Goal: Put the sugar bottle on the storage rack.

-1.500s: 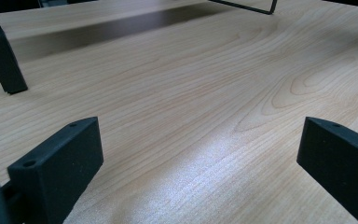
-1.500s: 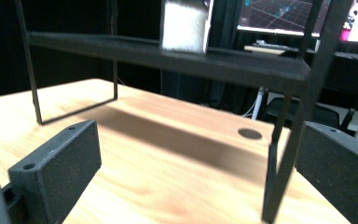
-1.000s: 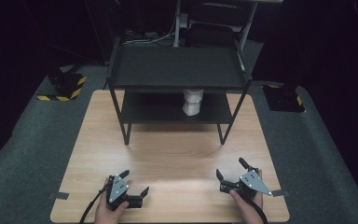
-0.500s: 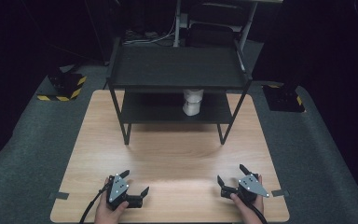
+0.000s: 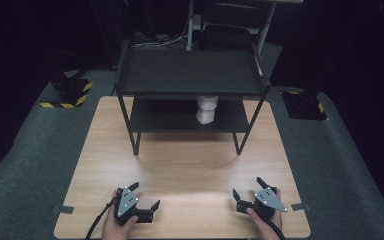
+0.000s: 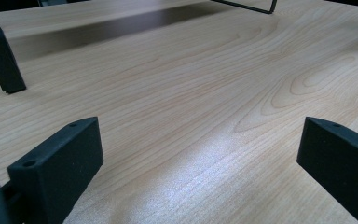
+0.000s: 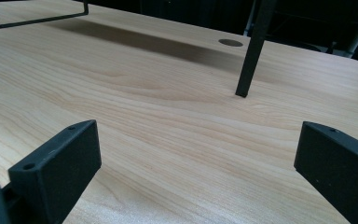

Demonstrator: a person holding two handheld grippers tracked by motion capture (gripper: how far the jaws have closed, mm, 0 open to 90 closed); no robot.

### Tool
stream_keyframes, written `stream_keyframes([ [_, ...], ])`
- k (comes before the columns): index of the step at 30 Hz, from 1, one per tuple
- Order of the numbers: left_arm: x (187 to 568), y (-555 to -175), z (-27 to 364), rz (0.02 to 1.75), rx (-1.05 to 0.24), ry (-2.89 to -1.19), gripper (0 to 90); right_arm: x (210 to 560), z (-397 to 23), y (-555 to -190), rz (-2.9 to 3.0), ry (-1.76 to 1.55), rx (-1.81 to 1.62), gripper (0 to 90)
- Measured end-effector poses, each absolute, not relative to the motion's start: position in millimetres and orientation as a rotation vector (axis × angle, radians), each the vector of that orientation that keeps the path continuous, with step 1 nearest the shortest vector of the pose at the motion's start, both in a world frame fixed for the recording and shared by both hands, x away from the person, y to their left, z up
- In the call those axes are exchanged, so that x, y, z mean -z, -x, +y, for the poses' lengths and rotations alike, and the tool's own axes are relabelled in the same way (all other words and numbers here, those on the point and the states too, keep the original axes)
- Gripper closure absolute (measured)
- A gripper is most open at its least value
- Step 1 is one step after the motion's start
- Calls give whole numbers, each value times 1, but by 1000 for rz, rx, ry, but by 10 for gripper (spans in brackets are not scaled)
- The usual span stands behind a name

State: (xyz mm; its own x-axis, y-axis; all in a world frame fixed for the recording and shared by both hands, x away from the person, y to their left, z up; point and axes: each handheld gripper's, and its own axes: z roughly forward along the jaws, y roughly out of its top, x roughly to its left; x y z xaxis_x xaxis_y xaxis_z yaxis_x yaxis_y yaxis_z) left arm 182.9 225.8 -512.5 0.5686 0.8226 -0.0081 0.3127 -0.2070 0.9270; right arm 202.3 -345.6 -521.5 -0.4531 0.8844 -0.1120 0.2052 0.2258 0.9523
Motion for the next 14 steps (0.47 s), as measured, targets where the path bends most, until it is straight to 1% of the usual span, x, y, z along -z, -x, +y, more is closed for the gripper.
stream_keyframes([
  [14,506,-193,222,983,-574,-1800,5,526,-350,-198,1807,-980,-1276,1],
])
